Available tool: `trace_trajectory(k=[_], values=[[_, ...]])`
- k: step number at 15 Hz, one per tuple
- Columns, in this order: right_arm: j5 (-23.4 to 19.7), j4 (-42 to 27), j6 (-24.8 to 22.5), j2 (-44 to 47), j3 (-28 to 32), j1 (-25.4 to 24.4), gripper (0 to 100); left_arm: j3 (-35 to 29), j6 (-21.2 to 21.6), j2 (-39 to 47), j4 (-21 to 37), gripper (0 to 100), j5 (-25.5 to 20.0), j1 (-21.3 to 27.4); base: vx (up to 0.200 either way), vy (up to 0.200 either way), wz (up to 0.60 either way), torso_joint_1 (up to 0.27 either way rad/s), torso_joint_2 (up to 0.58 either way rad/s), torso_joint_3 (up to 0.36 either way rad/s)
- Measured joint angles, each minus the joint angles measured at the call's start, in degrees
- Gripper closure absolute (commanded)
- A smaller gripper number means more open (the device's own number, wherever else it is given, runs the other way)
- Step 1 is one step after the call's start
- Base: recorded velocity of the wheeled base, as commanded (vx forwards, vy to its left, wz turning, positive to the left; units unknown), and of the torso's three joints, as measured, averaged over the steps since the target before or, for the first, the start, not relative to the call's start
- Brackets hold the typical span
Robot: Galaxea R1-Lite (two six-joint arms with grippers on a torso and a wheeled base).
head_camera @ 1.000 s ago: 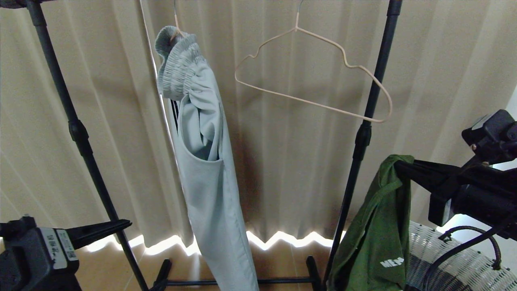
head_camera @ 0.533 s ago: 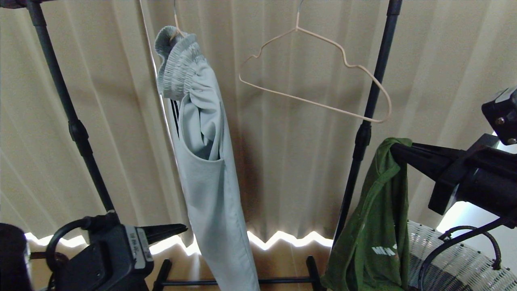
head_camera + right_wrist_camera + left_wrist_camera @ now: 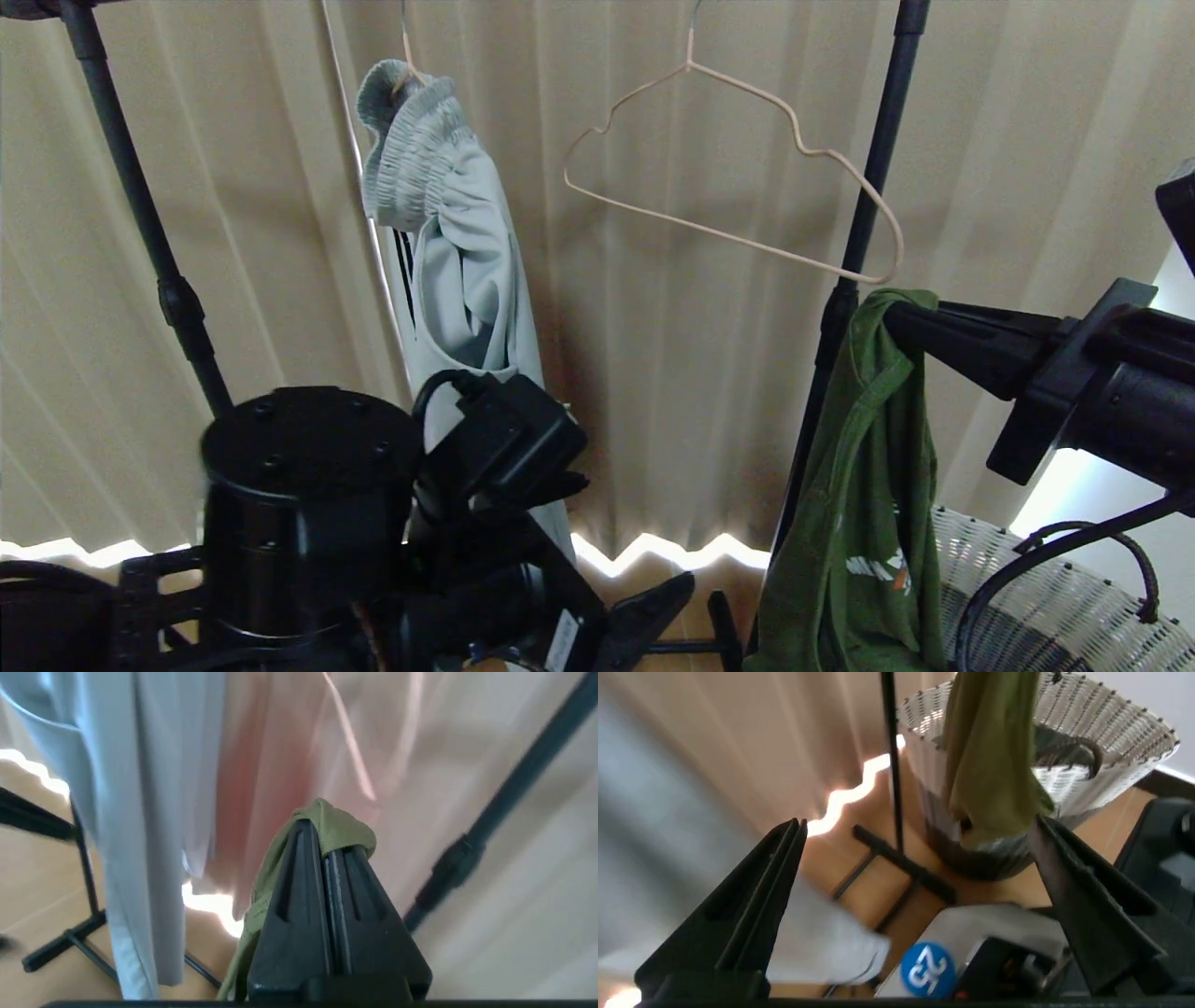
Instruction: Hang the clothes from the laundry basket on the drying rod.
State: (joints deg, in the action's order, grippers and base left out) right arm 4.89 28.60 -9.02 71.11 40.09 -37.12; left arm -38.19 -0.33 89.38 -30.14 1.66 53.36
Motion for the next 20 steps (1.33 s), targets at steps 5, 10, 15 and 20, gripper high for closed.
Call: trace_trajectory(k=[5,10,15,20], values=[[-4.1,0.4,0.7,0.5,0.6,-0.7,100,-5.7,-3.6,8.1,-2.6,0,1.6,5.3,0.000,0.000,0.00,0.000,0.00,0.000],[-4.1,0.4,0.8,1.6,2.0,-1.0,100,-8.9,-7.1,12.3,-5.1,0,5.7,6.4,0.000,0.000,0.00,0.000,0.00,0.000],[-4.1,0.4,0.8,1.7,2.1,-1.6,100,-10.7,-8.6,16.5,-7.5,0,6.4,6.5,0.000,0.000,0.00,0.000,0.00,0.000],[-4.1,0.5,0.8,1.6,2.2,-1.7,100,-12.4,-8.6,19.6,-7.6,0,9.1,6.1,0.000,0.000,0.00,0.000,0.00,0.000]])
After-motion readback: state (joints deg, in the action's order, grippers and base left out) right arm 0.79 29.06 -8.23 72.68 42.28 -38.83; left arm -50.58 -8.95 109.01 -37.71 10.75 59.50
